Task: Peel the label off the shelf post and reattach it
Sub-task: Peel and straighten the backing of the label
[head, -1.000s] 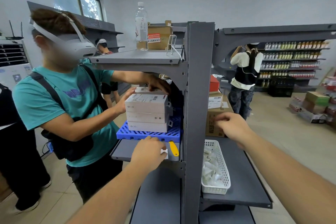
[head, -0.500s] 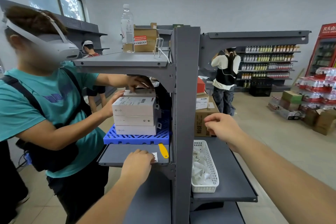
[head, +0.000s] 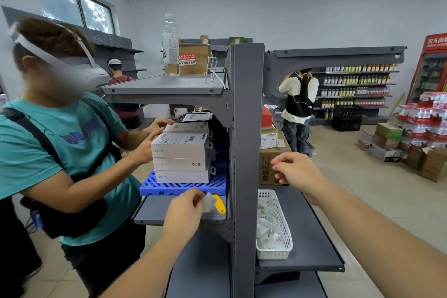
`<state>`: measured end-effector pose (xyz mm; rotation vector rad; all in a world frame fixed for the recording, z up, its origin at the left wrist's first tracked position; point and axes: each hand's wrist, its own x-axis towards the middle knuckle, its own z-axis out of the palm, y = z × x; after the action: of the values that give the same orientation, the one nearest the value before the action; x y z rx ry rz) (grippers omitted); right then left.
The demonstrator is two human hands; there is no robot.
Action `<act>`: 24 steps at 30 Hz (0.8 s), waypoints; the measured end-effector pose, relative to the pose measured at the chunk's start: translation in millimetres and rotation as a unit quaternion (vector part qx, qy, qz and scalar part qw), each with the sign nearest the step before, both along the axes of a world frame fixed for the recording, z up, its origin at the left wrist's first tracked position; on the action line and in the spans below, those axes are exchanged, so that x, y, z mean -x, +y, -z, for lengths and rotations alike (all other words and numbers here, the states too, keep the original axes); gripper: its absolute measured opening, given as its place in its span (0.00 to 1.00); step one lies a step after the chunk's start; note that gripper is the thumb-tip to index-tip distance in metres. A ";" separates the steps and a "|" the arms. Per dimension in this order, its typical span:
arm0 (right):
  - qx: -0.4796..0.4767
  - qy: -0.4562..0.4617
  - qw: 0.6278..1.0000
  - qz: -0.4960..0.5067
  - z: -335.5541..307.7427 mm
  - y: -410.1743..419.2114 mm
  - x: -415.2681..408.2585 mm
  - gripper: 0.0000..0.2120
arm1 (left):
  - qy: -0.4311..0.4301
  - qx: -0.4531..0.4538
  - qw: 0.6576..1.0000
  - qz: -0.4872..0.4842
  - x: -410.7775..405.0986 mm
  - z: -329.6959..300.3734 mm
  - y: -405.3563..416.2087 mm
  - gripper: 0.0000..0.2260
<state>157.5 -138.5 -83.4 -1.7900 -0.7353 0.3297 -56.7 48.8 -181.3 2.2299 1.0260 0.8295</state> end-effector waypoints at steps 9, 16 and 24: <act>0.017 -0.012 0.993 -0.119 -3.9 0.7 24.6 0.07 | -0.384 0.379 0.842 -0.022 -4.7 -52.5 -28.5 0.10; 0.046 -0.095 0.979 -0.176 -13.2 14.8 57.3 0.06 | -0.438 0.431 0.789 0.027 -8.0 -71.4 -53.0 0.06; 0.032 -0.096 0.977 -0.187 -16.3 27.5 69.3 0.06 | -0.442 0.429 0.787 0.031 -6.7 -81.9 -64.5 0.05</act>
<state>88.2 -111.0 -67.1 -1.7552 -1.2169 0.4372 -50.0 -15.7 -99.4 0.8987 0.6265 0.9569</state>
